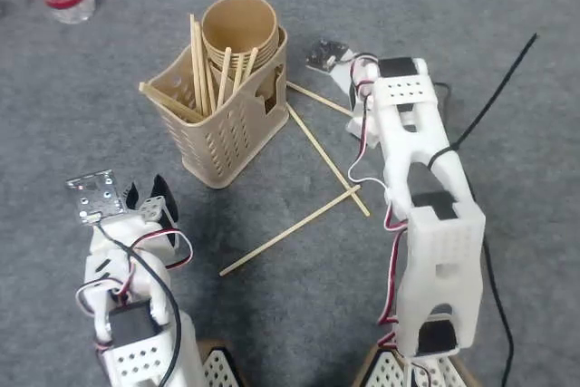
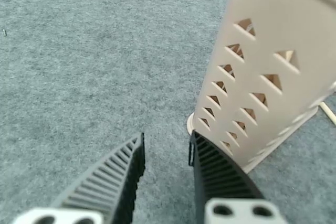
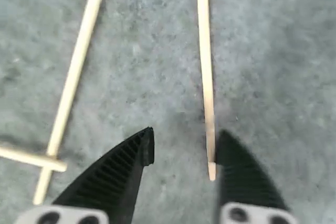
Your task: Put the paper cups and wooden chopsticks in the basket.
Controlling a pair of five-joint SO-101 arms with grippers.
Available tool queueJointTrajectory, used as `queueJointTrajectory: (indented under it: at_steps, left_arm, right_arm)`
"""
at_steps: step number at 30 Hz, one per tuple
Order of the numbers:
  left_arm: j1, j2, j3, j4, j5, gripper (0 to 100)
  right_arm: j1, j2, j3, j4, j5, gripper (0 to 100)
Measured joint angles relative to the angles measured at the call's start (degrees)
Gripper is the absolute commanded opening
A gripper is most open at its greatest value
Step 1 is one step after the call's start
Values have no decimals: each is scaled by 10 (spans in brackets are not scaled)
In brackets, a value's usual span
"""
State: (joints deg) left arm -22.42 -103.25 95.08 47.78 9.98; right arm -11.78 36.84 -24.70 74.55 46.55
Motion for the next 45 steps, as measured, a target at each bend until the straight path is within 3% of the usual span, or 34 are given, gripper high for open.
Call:
queueJointTrajectory:
  at_steps: [3, 11, 21, 26, 29, 36, 42, 45]
  left_arm:
    - [0, 0, 0, 0, 0, 126]
    - [0, 0, 0, 0, 0, 126]
    - [0, 0, 0, 0, 0, 126]
    - [0, 0, 0, 0, 0, 126]
    - [0, 0, 0, 0, 0, 126]
    - [0, 0, 0, 0, 0, 126]
    - [0, 0, 0, 0, 0, 126]
    - [0, 0, 0, 0, 0, 126]
  right_arm:
    - [1, 19, 0, -13, 10, 188]
    - [46, 38, 0, -38, 13, 187]
    - [48, 41, 0, -53, 18, 184]
    - [48, 77, -10, -55, 61, 0]
    - [55, 81, -25, -51, 71, 36]
    - [76, 64, -114, 98, 89, 6]
    - [118, -66, -282, 242, 91, 6]
    - [127, -142, -354, 259, 68, 6]
